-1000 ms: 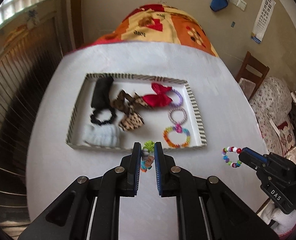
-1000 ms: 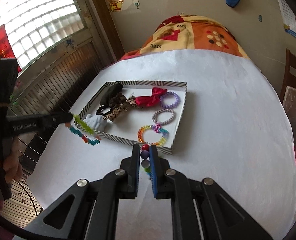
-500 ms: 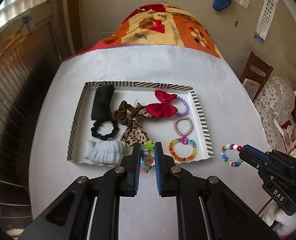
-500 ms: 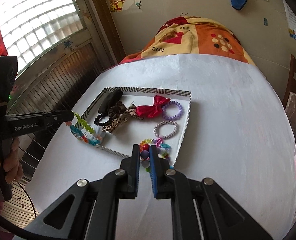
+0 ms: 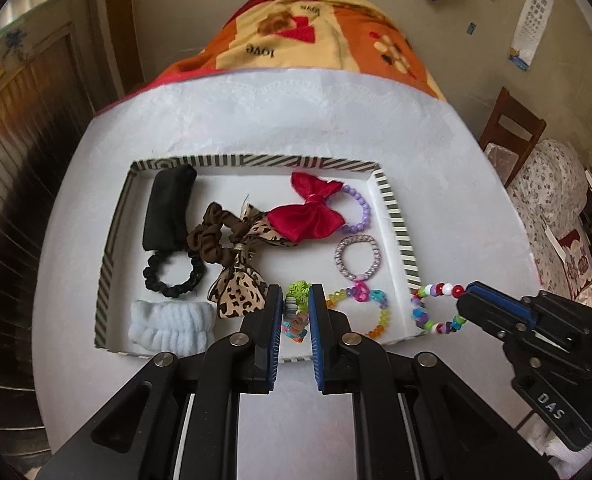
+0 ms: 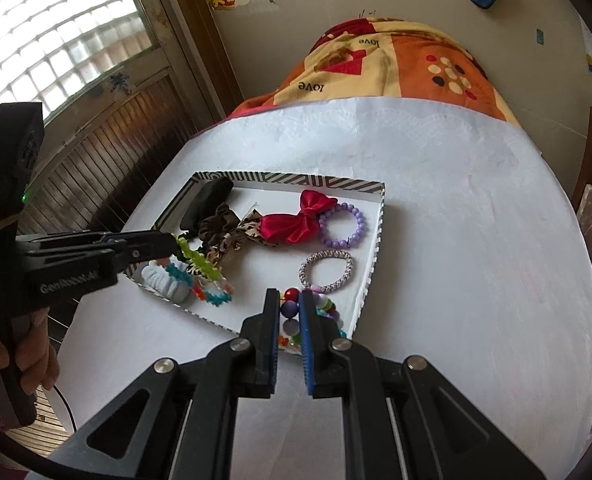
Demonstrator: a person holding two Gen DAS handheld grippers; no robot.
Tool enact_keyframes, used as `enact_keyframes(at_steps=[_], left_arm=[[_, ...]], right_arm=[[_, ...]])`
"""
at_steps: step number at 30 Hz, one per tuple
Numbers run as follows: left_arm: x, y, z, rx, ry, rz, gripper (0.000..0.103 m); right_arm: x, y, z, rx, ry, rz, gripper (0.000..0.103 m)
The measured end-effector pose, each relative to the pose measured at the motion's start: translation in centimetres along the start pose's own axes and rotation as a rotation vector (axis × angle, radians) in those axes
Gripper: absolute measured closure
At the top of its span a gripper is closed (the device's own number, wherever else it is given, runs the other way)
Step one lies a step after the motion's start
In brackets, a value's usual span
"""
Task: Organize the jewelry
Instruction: 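Carry both bracelets into the striped tray and open both tools to release them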
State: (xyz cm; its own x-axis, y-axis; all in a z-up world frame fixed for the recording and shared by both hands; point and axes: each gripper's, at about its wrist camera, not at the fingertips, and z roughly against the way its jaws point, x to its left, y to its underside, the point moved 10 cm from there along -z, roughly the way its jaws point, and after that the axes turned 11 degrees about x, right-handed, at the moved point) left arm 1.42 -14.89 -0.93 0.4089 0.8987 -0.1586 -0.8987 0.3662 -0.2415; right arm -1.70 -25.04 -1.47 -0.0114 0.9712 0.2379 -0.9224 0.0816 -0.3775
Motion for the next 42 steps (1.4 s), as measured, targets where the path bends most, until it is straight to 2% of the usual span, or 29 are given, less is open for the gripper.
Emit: enact_keyframes(at_steps=[9,17,23,28,29,31,33,35,38,42], left_arm=[[5.3,0.7,-4.3,0.086,-0.049,0.102,0.099],[8.1,1.6,-5.6,0.111,-0.062,0.159,0.099],[8.2,1.7,-5.9,0.104,-0.075,0.158,0.099],[8.3,1.5,-6.0,0.098,-0.092,0.165,0.099],[8.2,1.5,-6.0,0.096,-0.096,0.168,0.099],[8.0,1.5,-6.1,0.1,-0.107,0.165,0.099],[7.8,1.5,-6.2,0.108,-0.108,0.166,0.099],[7.6,1.7,-6.2,0.113,-0.111,0.165,0.098],[7.3,2.1,-6.1,0.119,-0.11,0.165,0.098],[6.6,2.6,-5.4,0.108,-0.094,0.16,0.097]], right_arm=[[2.0,-2.4,-4.0,0.056,-0.034,0.041,0.093],[4.9,-5.3,-8.3,0.098,-0.111,0.078,0.093],[1.8,-5.1,-13.6,0.188,-0.062,0.017,0.093],[-0.1,-4.4,-15.1,0.21,-0.038,-0.024,0.092],[-0.2,-4.2,-15.1,0.21,-0.037,-0.029,0.091],[-0.3,-4.1,-14.9,0.2,-0.037,-0.033,0.077],[-0.1,-3.9,-14.2,0.185,-0.045,-0.036,0.069],[0.0,-3.8,-13.6,0.171,-0.046,-0.035,0.068],[0.1,-3.5,-12.3,0.146,-0.031,-0.035,0.062],[0.5,-3.1,-10.7,0.115,-0.016,-0.042,0.044]])
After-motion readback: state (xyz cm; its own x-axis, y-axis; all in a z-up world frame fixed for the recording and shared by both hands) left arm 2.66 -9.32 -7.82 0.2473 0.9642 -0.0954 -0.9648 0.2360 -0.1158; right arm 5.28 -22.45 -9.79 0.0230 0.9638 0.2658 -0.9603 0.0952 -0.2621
